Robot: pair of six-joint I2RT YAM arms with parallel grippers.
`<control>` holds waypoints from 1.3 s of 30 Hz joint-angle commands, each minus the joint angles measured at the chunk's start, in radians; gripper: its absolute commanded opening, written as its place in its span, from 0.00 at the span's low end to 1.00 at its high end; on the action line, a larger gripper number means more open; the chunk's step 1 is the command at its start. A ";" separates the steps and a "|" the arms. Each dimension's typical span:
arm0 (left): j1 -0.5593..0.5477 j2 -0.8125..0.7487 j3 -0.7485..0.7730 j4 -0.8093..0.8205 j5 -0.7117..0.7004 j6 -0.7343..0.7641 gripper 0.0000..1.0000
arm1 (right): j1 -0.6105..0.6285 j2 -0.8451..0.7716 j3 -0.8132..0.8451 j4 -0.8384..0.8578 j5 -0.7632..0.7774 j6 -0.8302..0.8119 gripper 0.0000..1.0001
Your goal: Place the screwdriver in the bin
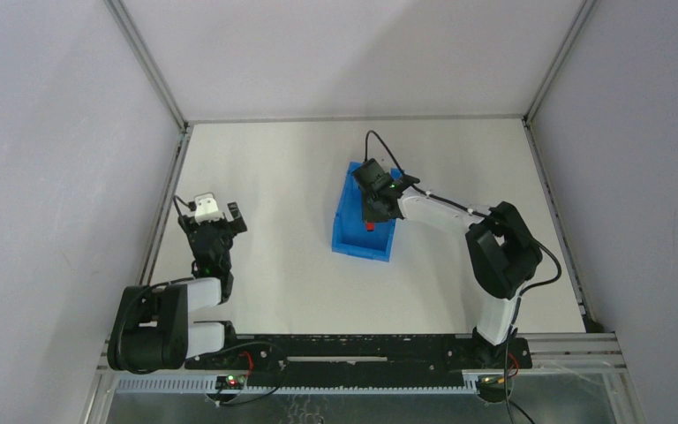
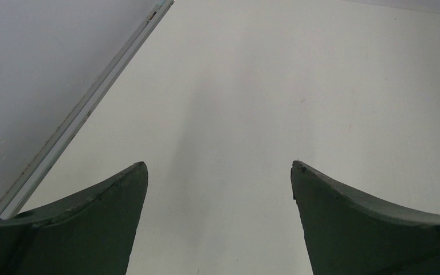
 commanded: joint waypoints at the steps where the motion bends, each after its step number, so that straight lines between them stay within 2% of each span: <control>1: 0.005 -0.008 0.028 0.068 0.015 0.011 1.00 | 0.018 0.018 0.011 0.028 0.058 -0.016 0.27; 5: 0.005 -0.007 0.029 0.067 0.014 0.011 1.00 | 0.024 0.015 0.013 0.025 0.062 -0.018 0.40; 11: 0.007 -0.007 0.029 0.067 0.015 0.011 1.00 | 0.033 -0.052 0.067 -0.016 0.069 -0.045 0.47; 16: 0.006 -0.007 0.030 0.068 0.014 0.011 1.00 | 0.038 -0.143 0.113 -0.038 0.086 -0.073 0.48; 21: 0.006 -0.007 0.030 0.067 0.015 0.011 1.00 | 0.023 -0.235 0.147 -0.098 0.158 -0.110 0.54; 27: 0.003 -0.007 0.029 0.068 0.015 0.011 1.00 | -0.141 -0.334 0.099 -0.166 0.158 -0.194 0.68; 29: 0.006 -0.007 0.029 0.068 0.015 0.011 1.00 | -0.222 -0.371 0.056 -0.169 0.156 -0.241 0.81; 30: 0.006 -0.007 0.028 0.068 0.015 0.011 1.00 | -0.266 -0.382 0.047 -0.168 0.143 -0.261 0.95; 31: 0.005 -0.007 0.028 0.067 0.015 0.011 1.00 | -0.314 -0.395 0.034 -0.169 0.130 -0.281 0.98; 36: 0.006 -0.007 0.028 0.067 0.015 0.011 1.00 | -0.544 -0.455 -0.031 -0.125 0.076 -0.358 1.00; 39: 0.005 -0.008 0.029 0.067 0.015 0.011 1.00 | -0.628 -0.486 -0.093 -0.059 0.017 -0.403 1.00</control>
